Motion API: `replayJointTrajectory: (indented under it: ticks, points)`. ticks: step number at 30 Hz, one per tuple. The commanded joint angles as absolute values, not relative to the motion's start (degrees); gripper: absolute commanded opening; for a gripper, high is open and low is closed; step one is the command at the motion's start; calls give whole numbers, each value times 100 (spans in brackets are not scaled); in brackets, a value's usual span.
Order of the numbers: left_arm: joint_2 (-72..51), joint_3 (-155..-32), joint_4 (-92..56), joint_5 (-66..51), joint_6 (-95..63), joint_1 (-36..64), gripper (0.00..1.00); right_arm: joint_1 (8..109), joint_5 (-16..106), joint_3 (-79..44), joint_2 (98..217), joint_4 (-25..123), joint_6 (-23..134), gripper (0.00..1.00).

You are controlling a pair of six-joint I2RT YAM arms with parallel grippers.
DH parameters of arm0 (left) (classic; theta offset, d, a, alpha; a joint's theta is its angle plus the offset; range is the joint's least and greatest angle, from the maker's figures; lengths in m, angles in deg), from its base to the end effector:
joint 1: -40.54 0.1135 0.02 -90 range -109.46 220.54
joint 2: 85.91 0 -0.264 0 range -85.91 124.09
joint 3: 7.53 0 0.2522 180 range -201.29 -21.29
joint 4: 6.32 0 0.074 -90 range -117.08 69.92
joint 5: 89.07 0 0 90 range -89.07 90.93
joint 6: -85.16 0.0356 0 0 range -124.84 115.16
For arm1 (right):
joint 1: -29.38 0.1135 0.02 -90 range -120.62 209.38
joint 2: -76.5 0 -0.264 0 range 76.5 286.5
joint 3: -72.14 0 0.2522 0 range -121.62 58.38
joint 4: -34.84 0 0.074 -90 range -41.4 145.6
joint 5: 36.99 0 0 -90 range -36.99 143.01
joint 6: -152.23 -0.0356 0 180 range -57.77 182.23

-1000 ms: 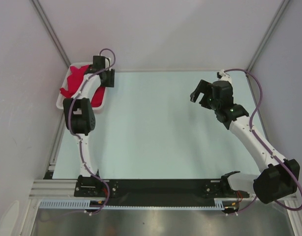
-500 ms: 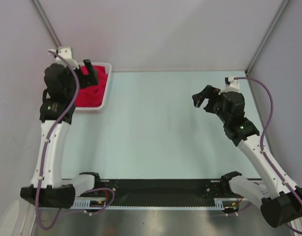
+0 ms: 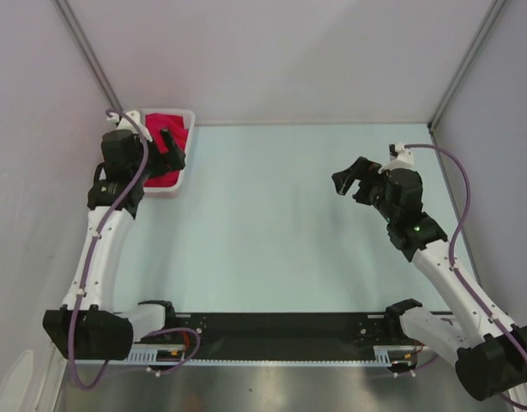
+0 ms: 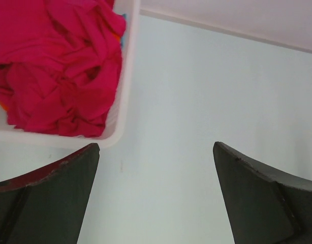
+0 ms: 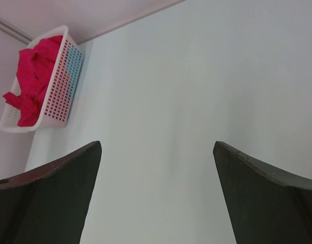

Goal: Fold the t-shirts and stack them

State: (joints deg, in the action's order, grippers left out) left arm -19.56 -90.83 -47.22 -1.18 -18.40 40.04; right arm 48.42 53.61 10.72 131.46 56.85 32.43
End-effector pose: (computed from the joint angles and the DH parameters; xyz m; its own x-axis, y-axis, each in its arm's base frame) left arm 0.2555 -0.0035 0.3844 -0.4045 -0.2308 -0.8849 -0.0540 0.9720 -0.2288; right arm 0.2124 0.0729 0.3286 -0.3773 0.3955 -0.8374 -0.1489 0.8666 0.4763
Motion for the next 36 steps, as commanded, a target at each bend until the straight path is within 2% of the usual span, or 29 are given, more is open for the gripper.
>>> replayJointTrajectory:
  ticks: [1, 6, 11, 16, 20, 27, 36]
  points:
    - [-1316, -9894, -4590, -847, -2347, 4238, 100, 4810, 5678, 785, 13370, 5272, 3173, 100]
    - [617, -11855, -5426, -462, -2505, 4545, 97, 4713, 5758, 73, 13863, 5747, 3235, 100]
    - [2454, -13561, -5585, 522, -2506, 4739, 89, 4704, 5662, 178, 14013, 5493, 3182, 100]
    - [3668, -14871, -5717, 734, -2488, 4906, 84, 4695, 5486, 204, 14232, 5335, 3226, 100]
    - [4345, -15277, -5638, 1024, -2374, 4941, 84, 4687, 5424, 266, 14382, 5212, 3235, 100]
    - [4689, -15304, -5357, 735, -2233, 4941, 82, 4687, 5441, 230, 14453, 5177, 3279, 100]
    - [4821, -15216, -5366, 647, -2198, 4915, 69, 4687, 5697, 239, 14294, 5220, 3358, 100]
